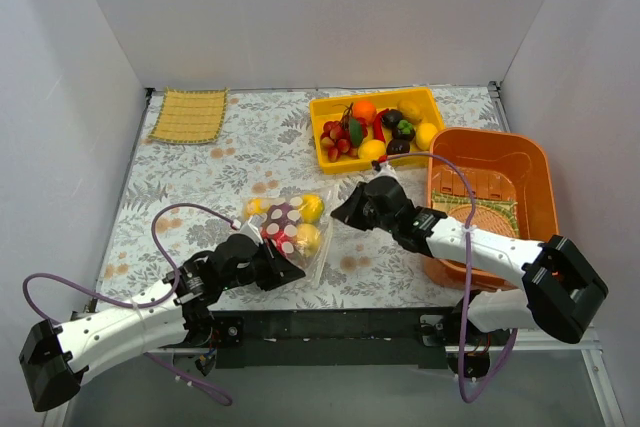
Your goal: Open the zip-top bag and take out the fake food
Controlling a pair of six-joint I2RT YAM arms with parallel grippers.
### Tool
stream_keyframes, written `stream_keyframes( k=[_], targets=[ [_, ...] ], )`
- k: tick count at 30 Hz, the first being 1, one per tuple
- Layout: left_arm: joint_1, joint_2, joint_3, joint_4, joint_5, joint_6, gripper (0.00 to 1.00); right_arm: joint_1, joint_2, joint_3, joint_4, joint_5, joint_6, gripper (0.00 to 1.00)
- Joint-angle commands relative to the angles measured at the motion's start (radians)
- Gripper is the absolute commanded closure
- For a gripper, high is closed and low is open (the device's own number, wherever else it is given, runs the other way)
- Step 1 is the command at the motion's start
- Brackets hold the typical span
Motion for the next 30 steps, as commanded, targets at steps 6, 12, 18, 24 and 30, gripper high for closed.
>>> stream_keyframes(
  k=[6,12,18,24,30],
  targets=[
    [-0.006,-0.032,0.129,-0.112,0.084,0.021,1.00,-0.170,-0.009,0.288,-0.156,0.104,-0.242,0.96],
    [-0.006,-0.032,0.154,-0.115,0.098,0.021,1.00,-0.207,0.023,0.421,-0.216,0.046,-0.313,0.99],
    [-0.007,0.017,0.221,-0.129,0.087,0.090,0.73,-0.172,0.055,0.507,-0.322,-0.039,-0.350,0.99],
    [-0.006,0.107,0.399,-0.211,0.067,0.243,0.50,-0.135,0.047,0.516,-0.347,-0.048,-0.350,0.99],
    [-0.006,0.202,0.617,-0.348,-0.014,0.424,0.51,-0.111,0.050,0.538,-0.368,-0.048,-0.356,0.99]
  ],
)
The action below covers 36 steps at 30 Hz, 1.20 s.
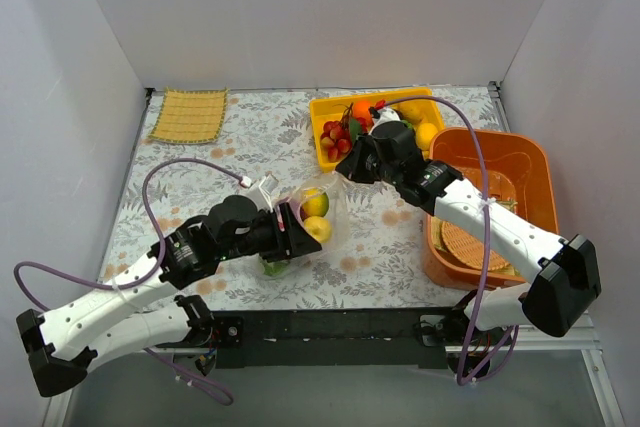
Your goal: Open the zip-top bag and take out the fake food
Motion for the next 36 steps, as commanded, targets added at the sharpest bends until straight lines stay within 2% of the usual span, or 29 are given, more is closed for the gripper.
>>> stream_keyframes(
  k=[1,5,7,10,12,17,23,26,30,33,36],
  targets=[
    [-0.004,0.093,0.152,-0.137,-0.103,0.182,0.52,0.021,-0.003,0.067,-0.020,-0.009,-0.021,0.99],
    [-0.004,0.187,0.254,-0.202,-0.174,0.258,0.55,0.028,-0.006,0.081,-0.029,-0.001,-0.022,0.99],
    [-0.004,0.200,0.278,-0.211,-0.166,0.287,0.52,0.030,-0.005,0.087,-0.037,0.003,-0.024,0.99],
    [-0.004,0.186,0.266,-0.205,-0.119,0.296,0.45,0.030,-0.006,0.087,-0.037,0.011,-0.025,0.99],
    [-0.004,0.151,0.245,-0.200,-0.117,0.285,0.44,0.031,-0.005,0.088,-0.039,0.011,-0.027,0.99],
    [-0.004,0.120,0.272,-0.251,-0.225,0.273,0.45,0.037,-0.005,0.094,-0.040,0.011,-0.027,0.99],
    [-0.004,0.268,0.416,-0.309,-0.352,0.348,0.48,0.048,0.003,0.114,-0.052,0.023,-0.027,0.99],
    [-0.004,0.328,0.438,-0.300,-0.389,0.383,0.48,0.053,0.007,0.119,-0.059,0.029,-0.027,0.99],
    [-0.004,0.391,0.450,-0.343,-0.453,0.406,0.55,0.054,0.009,0.119,-0.066,0.040,-0.030,0.99],
    [-0.004,0.399,0.442,-0.370,-0.524,0.405,0.57,0.054,0.010,0.122,-0.072,0.048,-0.038,0.99],
    [-0.004,0.385,0.439,-0.369,-0.553,0.405,0.69,0.054,0.012,0.124,-0.074,0.054,-0.044,0.99]
  ],
)
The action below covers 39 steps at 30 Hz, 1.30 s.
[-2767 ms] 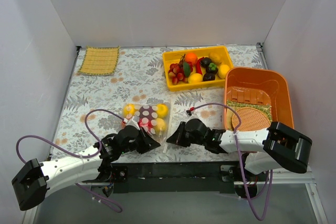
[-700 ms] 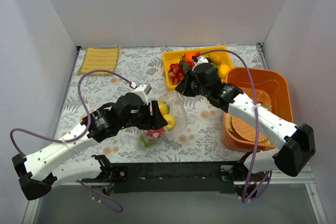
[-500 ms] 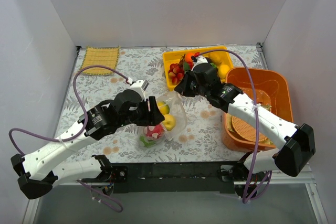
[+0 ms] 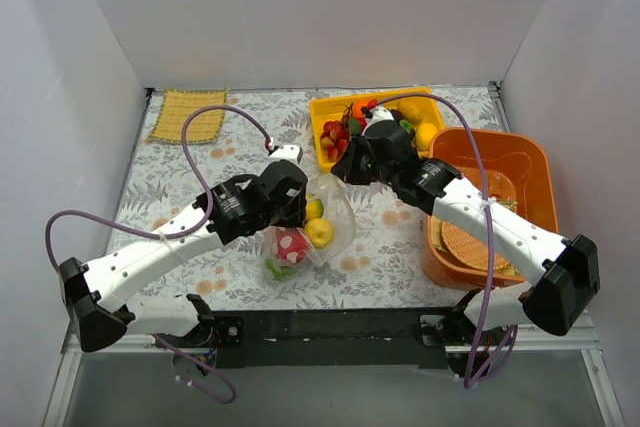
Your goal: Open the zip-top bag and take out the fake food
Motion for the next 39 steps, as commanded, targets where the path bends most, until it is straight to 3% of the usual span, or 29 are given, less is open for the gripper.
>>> stream_keyframes(
  k=[1,2,4,9,12,17,21,25,28,35,39],
  targets=[
    [-0.004,-0.044,0.023,-0.035,-0.117,0.021,0.85,0.004,0.009,0.062,0.006,0.033,-0.044,0.99],
    [-0.004,-0.045,0.023,-0.036,-0.123,0.017,0.92,-0.002,0.012,0.072,-0.003,0.043,-0.052,0.98],
    [-0.004,-0.051,0.011,-0.027,-0.115,0.017,1.00,-0.016,0.023,0.088,-0.028,0.068,-0.079,0.86],
    [-0.004,-0.079,-0.052,0.043,-0.074,0.007,1.00,-0.062,0.035,0.192,-0.086,0.036,-0.151,0.54],
    [-0.004,-0.099,-0.081,0.085,-0.066,-0.014,1.00,-0.031,0.006,0.203,-0.146,0.065,-0.175,0.42],
    [-0.004,-0.108,-0.098,0.126,-0.068,-0.065,1.00,0.108,-0.153,0.024,-0.129,0.088,-0.161,0.46],
    [-0.004,-0.113,-0.121,0.171,-0.059,-0.078,1.00,0.200,-0.184,-0.111,-0.100,0.064,-0.120,0.53],
    [-0.004,-0.103,-0.138,0.197,-0.048,-0.097,1.00,0.260,-0.142,-0.180,-0.066,0.051,-0.104,0.53],
    [-0.004,-0.106,-0.165,0.226,-0.033,-0.118,1.00,0.265,-0.091,-0.194,-0.053,0.059,-0.092,0.49],
    [-0.004,-0.129,-0.256,0.290,0.016,-0.170,1.00,0.265,-0.028,-0.301,0.081,0.069,-0.057,0.25],
    [-0.004,-0.155,-0.316,0.347,0.039,-0.197,1.00,0.263,-0.010,-0.360,0.156,0.094,-0.026,0.20]
  ],
)
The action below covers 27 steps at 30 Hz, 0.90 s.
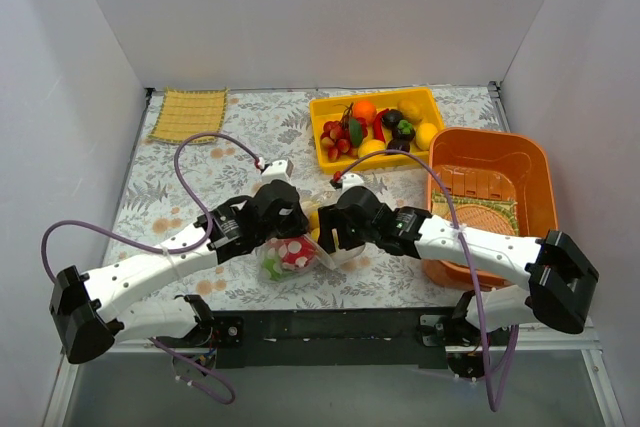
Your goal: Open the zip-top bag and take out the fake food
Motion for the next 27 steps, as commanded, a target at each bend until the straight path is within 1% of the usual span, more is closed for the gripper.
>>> stream_keyframes(
  k=[1,3,8,9,10,12,15,16,18,19,20,23,26,27],
  targets=[
    [-0.004,-0.067,-0.063,0.076,0.035,-0.038,1.00,0.002,0.018,-0.054,0.160,0.038,0.045,0.20],
    [-0.005,-0.073,-0.089,0.103,0.045,-0.042,1.00,0.001,0.025,-0.089,0.194,0.040,0.066,0.19],
    [-0.004,-0.076,-0.086,0.091,0.038,-0.047,0.98,0.001,0.008,-0.175,0.361,0.049,0.106,0.19],
    [-0.004,-0.079,-0.082,0.085,0.034,-0.044,0.81,0.001,0.001,-0.203,0.381,0.050,0.118,0.19],
    [-0.004,-0.081,-0.074,0.079,0.034,-0.035,0.67,0.001,-0.013,-0.214,0.397,0.050,0.123,0.20],
    [-0.004,-0.088,-0.056,0.051,0.025,-0.033,0.44,0.001,-0.025,-0.237,0.429,0.055,0.132,0.20],
    [-0.004,-0.122,-0.049,0.010,-0.009,-0.041,0.45,0.001,-0.039,-0.252,0.450,0.061,0.137,0.20],
    [-0.004,-0.133,-0.049,-0.027,-0.029,-0.054,0.48,0.001,-0.047,-0.264,0.455,0.064,0.144,0.20],
    [-0.004,-0.174,-0.051,-0.061,-0.072,-0.083,0.50,0.001,-0.059,-0.277,0.482,0.067,0.149,0.20],
    [-0.004,-0.185,-0.063,-0.100,-0.090,-0.100,0.56,0.001,-0.068,-0.286,0.492,0.063,0.149,0.20],
    [-0.005,-0.195,-0.074,-0.111,-0.106,-0.122,0.57,0.001,-0.070,-0.289,0.501,0.061,0.149,0.20],
    [-0.004,-0.203,-0.130,-0.113,-0.123,-0.142,0.65,0.002,-0.055,-0.283,0.533,0.046,0.148,0.20],
    [-0.002,-0.179,-0.195,-0.092,-0.141,-0.163,0.72,0.001,-0.012,-0.251,0.513,0.044,0.151,0.20],
    [-0.002,-0.170,-0.209,-0.085,-0.146,-0.166,0.73,0.002,-0.002,-0.244,0.507,0.047,0.152,0.21]
  ],
)
